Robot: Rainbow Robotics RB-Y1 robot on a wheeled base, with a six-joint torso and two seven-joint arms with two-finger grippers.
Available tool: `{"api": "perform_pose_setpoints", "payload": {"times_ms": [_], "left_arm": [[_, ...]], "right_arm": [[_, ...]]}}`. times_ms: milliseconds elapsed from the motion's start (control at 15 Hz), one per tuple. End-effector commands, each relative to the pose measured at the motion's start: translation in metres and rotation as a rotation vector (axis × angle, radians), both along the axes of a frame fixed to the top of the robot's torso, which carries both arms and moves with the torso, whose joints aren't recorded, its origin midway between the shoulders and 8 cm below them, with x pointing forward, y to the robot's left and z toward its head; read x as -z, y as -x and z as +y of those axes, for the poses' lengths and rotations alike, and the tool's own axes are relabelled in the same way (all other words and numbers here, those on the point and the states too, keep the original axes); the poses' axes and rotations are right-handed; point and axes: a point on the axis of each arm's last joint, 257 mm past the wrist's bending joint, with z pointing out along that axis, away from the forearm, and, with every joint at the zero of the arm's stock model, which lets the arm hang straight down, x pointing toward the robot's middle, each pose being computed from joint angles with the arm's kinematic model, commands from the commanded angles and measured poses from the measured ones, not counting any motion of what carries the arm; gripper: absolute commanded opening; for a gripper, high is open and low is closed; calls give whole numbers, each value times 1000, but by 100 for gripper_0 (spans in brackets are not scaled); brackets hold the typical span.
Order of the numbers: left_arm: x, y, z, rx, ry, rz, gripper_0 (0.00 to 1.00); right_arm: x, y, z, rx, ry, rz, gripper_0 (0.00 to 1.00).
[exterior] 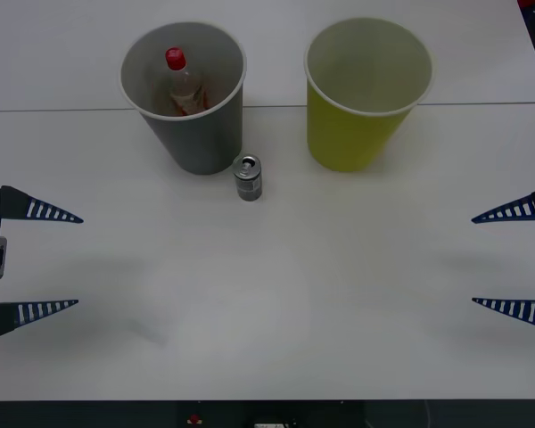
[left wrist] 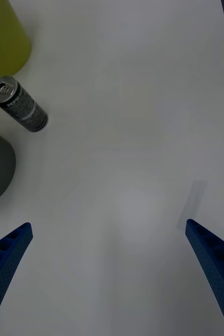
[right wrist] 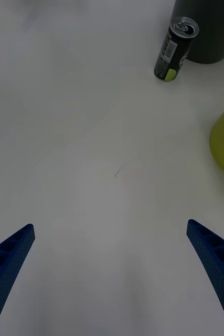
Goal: Put the can into the green bin and the plastic bottle into the gray bin
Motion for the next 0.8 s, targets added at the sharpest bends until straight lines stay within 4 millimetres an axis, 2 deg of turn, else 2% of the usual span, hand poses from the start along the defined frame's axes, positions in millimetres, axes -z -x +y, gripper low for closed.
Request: {"api": "perform_pose_setpoints", "payload": {"times_ms": [67,133,200,333,467,800], "left_arm": [[0,0,0,0,0,0,100],[0,0,0,0,0,0,100],[-7,-4,-7,-16,53,-17,100],[-20,-4,-5,-29,101,-34,100],[-19,0,-8,-29,109,-23,100],[-18,-12,-7,-117,191,-15,100]], "right_arm": [[0,0,0,0,0,0,100],[0,0,0,0,0,0,100],[0,0,0,0,0,0,100],[0,0,0,0,0,0,100],[0,0,0,0,0,0,100],[0,0,0,0,0,0,100]]}}
